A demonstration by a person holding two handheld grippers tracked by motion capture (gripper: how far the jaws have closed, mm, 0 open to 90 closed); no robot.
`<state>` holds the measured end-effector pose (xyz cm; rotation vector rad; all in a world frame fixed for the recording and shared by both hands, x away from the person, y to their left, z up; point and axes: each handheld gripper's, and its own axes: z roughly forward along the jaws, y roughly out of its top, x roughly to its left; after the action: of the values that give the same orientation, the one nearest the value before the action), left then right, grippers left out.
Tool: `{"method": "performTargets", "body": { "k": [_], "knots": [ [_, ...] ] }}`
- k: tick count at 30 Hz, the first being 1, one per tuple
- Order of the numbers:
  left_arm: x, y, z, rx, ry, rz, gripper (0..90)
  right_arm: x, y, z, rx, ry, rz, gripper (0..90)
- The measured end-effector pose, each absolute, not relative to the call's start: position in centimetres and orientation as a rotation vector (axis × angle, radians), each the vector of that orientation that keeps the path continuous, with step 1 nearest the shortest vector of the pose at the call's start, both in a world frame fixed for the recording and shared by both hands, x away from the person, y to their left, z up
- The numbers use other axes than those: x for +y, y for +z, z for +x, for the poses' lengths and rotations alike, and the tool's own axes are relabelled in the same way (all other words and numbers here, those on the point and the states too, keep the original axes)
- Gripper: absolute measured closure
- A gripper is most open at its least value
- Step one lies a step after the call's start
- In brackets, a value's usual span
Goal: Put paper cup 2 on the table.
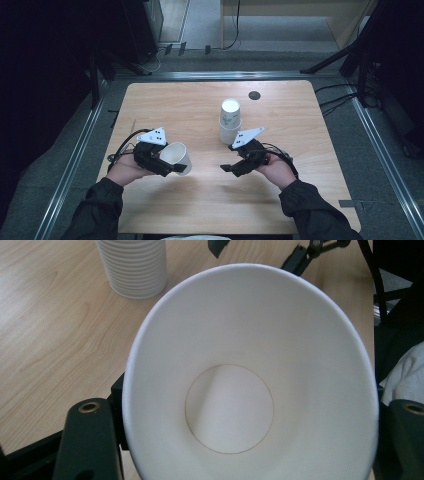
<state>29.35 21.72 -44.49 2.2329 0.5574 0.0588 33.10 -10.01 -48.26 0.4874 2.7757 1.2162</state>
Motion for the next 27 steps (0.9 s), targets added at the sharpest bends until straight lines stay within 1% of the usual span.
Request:
{"method": "performTargets", "body": {
  "k": [5,27],
  "knots": [
    [22.2,-44.8,28.9,0.556,0.078,2.248,27.9,-10.2,-48.1,33.6,2.761,1.219,0.494,24.3],
    [24.7,-46.6,27.8,0.589,0.077,2.308,27.3,-9.4,-47.8,35.0,2.76,1.227,0.474,24.3]
  ]
}}
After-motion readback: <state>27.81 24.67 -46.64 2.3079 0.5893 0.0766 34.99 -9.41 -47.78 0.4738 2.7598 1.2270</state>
